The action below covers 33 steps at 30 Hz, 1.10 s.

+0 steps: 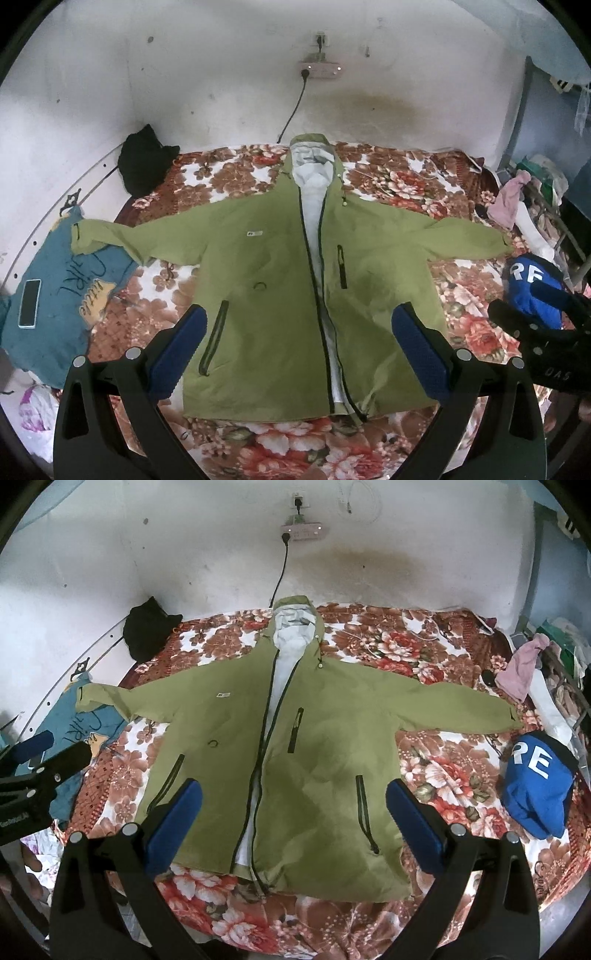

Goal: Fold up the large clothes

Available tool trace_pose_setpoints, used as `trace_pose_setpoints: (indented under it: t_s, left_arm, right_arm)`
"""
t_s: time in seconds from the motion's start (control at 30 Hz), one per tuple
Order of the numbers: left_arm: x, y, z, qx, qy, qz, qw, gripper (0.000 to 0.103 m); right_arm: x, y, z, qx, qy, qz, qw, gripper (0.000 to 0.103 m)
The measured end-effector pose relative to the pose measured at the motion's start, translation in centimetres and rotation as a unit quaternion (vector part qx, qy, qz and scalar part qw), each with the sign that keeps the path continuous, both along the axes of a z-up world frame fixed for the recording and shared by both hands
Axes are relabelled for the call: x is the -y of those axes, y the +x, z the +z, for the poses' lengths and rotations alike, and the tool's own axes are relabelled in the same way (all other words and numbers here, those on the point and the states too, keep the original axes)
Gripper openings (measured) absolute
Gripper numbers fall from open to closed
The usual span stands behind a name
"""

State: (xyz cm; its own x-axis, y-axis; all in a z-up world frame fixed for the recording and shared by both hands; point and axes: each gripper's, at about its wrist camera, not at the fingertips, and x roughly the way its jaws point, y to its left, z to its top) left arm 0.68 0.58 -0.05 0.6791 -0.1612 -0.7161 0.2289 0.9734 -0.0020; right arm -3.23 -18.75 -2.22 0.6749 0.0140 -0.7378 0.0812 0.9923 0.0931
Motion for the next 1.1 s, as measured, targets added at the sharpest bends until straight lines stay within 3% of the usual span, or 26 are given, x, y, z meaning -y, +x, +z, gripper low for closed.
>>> trace_pose_setpoints:
  t_s: [0.37,0.73,1.1]
  left_arm:
    - [-0.7,1.0,0.0,-0.008,-0.001,-0.012,0.9999,0.098]
    - [-3.2,3.4,-0.5,-0.025,0.004,-0.028,0.9993,0.098]
    - [-8.1,8.7,-1.9,-0.048,0.010,-0.044,0.9978,0.098]
  right_arm:
    - [-0.3,0.6,-0.3,-0.005,0.003,0.019,1.000,0.098]
    - [-1.5,1.9,-0.2,-0.015,0.004,0.001,1.000,0.099]
    - [-7.0,6.2,-0.1,-0.035,0.011,-0.024,0.999,0.099]
